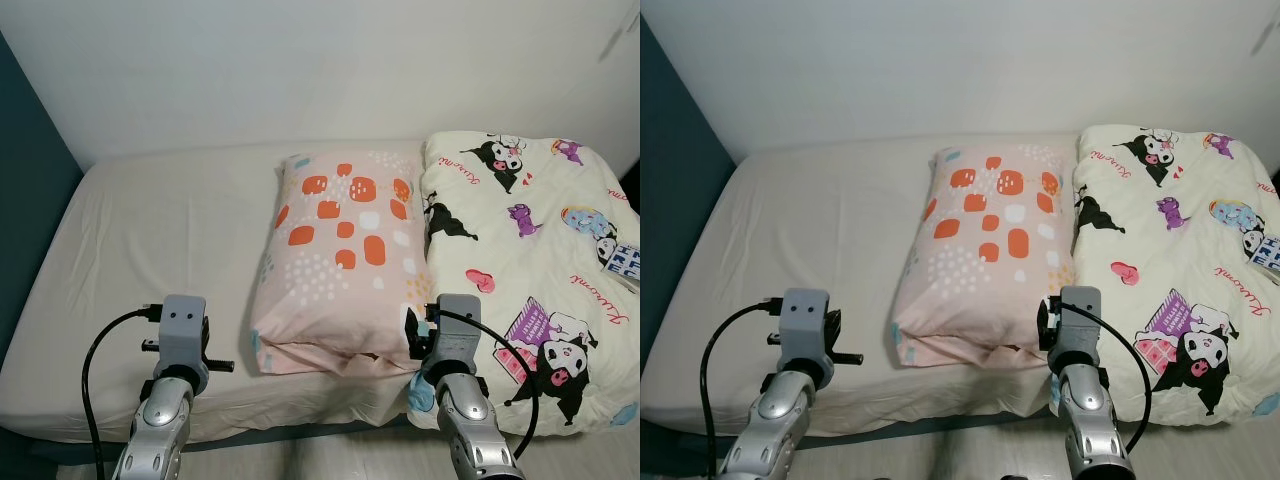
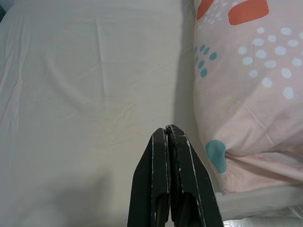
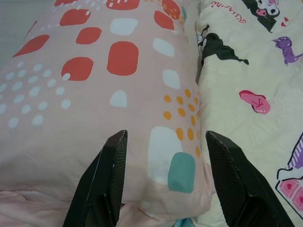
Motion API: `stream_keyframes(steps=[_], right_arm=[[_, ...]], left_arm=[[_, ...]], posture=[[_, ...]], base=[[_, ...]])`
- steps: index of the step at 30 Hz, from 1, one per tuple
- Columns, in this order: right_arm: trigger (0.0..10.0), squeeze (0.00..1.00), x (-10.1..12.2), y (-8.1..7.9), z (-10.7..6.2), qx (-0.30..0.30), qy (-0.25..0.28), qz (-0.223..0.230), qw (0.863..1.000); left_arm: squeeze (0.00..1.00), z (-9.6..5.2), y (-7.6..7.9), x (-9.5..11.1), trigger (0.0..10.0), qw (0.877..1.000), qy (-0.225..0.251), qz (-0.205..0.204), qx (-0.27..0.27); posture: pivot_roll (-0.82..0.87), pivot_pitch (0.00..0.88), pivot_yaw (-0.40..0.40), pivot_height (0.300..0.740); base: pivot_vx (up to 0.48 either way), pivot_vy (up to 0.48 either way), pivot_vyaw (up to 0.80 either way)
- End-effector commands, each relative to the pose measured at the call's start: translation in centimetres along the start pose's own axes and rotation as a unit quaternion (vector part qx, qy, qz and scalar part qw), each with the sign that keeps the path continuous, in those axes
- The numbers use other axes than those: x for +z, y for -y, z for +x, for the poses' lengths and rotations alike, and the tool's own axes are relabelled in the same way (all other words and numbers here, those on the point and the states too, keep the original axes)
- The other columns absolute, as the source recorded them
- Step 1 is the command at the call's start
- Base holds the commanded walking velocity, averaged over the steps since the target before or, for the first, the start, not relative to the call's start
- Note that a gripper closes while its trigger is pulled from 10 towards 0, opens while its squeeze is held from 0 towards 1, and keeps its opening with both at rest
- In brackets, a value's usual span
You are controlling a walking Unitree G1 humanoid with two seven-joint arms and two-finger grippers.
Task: Clean up the room
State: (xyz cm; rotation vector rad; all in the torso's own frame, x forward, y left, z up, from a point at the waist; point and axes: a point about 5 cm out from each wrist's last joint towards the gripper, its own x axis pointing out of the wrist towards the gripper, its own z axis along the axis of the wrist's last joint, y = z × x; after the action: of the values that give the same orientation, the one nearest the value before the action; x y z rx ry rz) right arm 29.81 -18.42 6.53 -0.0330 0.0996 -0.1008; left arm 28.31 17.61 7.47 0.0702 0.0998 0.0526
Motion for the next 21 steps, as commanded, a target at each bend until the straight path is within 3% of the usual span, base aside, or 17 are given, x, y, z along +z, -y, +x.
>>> stream_keyframes(steps=[1,21], right_arm=[[10.0,0.0,-0.44,0.32,-0.34,-0.004,-0.01,0.003,1.0],[10.0,0.0,-0.36,0.69,0.13,0.0,-0.018,-0.008,1.0]], left_arm=[[0.0,-0.38,-0.08,-0.68,10.0,1.0,-0.015,0.004,0.001],[0.0,-0.17,0.24,-0.46,10.0,1.0,-0.015,0.005,-0.007]], posture=[[0.0,0.17,-0.019,0.702],[0.0,0.168,-0.017,0.687]], base=[[0.0,0.0,0.0],[0.0,0.0,0.0]])
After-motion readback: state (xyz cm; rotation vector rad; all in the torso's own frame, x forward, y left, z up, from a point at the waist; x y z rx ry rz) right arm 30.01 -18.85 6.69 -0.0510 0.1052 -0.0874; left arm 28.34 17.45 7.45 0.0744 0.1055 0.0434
